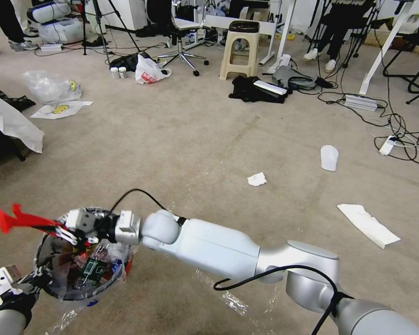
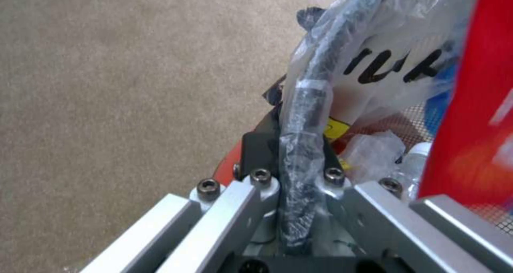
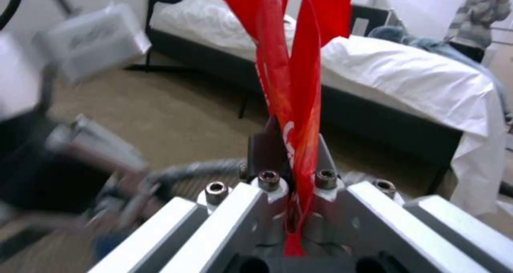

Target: Pick up the trash bin and place the garbage on the floor into it.

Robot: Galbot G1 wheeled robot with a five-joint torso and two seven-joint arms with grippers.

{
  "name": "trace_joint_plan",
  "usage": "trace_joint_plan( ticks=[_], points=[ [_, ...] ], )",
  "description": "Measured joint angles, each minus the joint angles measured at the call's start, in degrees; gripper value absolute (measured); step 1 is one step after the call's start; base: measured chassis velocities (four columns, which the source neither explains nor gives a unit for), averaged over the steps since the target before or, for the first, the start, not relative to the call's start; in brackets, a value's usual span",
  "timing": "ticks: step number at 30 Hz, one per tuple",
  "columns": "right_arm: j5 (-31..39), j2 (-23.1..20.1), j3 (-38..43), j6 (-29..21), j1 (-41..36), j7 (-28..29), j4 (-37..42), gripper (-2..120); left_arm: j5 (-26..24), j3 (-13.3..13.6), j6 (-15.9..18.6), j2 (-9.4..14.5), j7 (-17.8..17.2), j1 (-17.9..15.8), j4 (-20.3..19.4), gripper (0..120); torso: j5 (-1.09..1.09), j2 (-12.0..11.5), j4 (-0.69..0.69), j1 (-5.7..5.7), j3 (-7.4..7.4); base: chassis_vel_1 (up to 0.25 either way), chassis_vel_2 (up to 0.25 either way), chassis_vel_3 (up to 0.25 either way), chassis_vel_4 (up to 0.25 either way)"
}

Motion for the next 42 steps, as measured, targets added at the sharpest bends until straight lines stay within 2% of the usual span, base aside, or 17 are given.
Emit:
trace_joint_plan(
  ticks=[5,6,7,8,13,14,20,23,25,26,27,28,30,31,33,42],
  points=[
    [-1.29,-0.14,-1.61,0.52,-1.37,0.12,-0.27,0,-0.21,-0.24,0.01,0.0,0.0,-0.05,0.0,0,0.01,0.0,0.03,0.0,-0.01,0.0,0.0,0.0,0.0],
    [-1.65,-1.24,-1.95,0.37,-1.85,0.81,0.82,0,-0.22,-0.25,0.01,-0.02,0.0,-0.06,0.0,0,0.02,0.0,0.02,0.0,-0.01,0.0,0.0,0.0,0.0],
    [-1.85,-1.86,-2.02,0.27,-2.04,1.46,1.27,5,-0.21,-0.22,0.01,-0.07,-0.01,-0.06,0.0,0,0.02,0.0,0.0,0.0,-0.01,0.0,0.0,0.0,0.0],
    [-1.85,-1.86,-2.02,0.27,-2.04,1.46,1.27,5,-0.21,-0.22,0.01,-0.07,-0.01,-0.06,0.0,0,0.02,0.0,0.0,0.0,-0.01,0.0,0.0,0.0,0.0],
    [-2.27,-3.41,-1.07,0.09,-2.41,2.99,2.92,28,0.08,-0.09,0.01,-0.27,0.04,0.1,0.07,0,0.02,0.0,0.02,0.0,-0.01,0.0,0.0,0.0,0.0],
    [-2.27,-3.41,-1.07,0.09,-2.41,2.99,2.92,28,0.08,-0.09,0.01,-0.27,0.04,0.1,0.07,0,0.02,0.0,0.02,0.0,-0.01,0.0,0.0,0.0,0.0],
    [-2.14,-4.74,-0.44,-0.25,-2.46,3.28,4.81,54,0.28,-0.05,0.01,-0.38,0.06,0.32,0.07,0,0.02,0.0,0.02,0.0,-0.01,0.0,0.0,0.0,0.0],
    [-2.07,-5.04,-0.34,-0.34,-2.59,3.31,5.24,61,0.3,-0.04,0.01,-0.37,0.07,0.32,0.07,0,0.02,0.0,0.01,0.0,-0.01,0.0,0.0,0.0,0.0],
    [-1.95,-5.42,0.05,-0.59,-2.97,3.36,5.81,73,0.38,0.03,0.0,-0.41,0.11,0.37,0.09,0,0.03,0.0,0.01,0.0,-0.01,0.0,0.0,0.0,0.0],
    [-1.95,-5.42,0.05,-0.59,-2.97,3.36,5.81,73,0.38,0.03,0.0,-0.41,0.11,0.37,0.09,0,0.03,0.0,0.01,0.0,-0.01,0.0,0.0,0.0,0.0],
    [-1.75,-5.56,0.28,-0.9,-3.07,3.38,6.23,79,0.47,0.07,-0.02,-0.44,0.15,0.38,0.28,0,0.03,0.0,0.01,0.0,0.0,0.0,0.0,0.0,0.0],
    [-1.75,-5.56,0.28,-0.9,-3.07,3.38,6.23,79,0.47,0.07,-0.02,-0.44,0.15,0.38,0.28,0,0.03,0.0,0.01,0.0,0.0,0.0,0.0,0.0,0.0],
    [-1.57,-6.42,-0.11,-1.63,-2.97,3.39,7.53,90,0.59,0.08,-0.07,-0.43,0.17,0.35,0.59,0,0.02,0.0,0.02,0.0,-0.01,0.0,0.0,0.0,0.0],
    [-1.57,-6.42,-0.11,-1.63,-2.97,3.39,7.53,90,0.59,0.08,-0.07,-0.43,0.17,0.35,0.59,0,0.02,0.0,0.02,0.0,-0.01,0.0,0.0,0.0,0.0],
    [-1.44,-7.37,-0.81,-1.88,-2.83,3.61,8.57,98,0.58,0.08,-0.11,-0.39,0.19,0.25,0.62,0,0.03,0.0,0.01,0.0,0.0,0.0,0.0,0.0,0.0],
    [-1.65,-9.73,-2.5,-2.61,-2.25,4.08,9.98,100,0.5,0.12,-0.15,-0.34,0.19,-0.15,0.97,0,0.03,0.0,0.01,0.0,0.0,0.0,0.0,0.0,0.0]
  ],
)
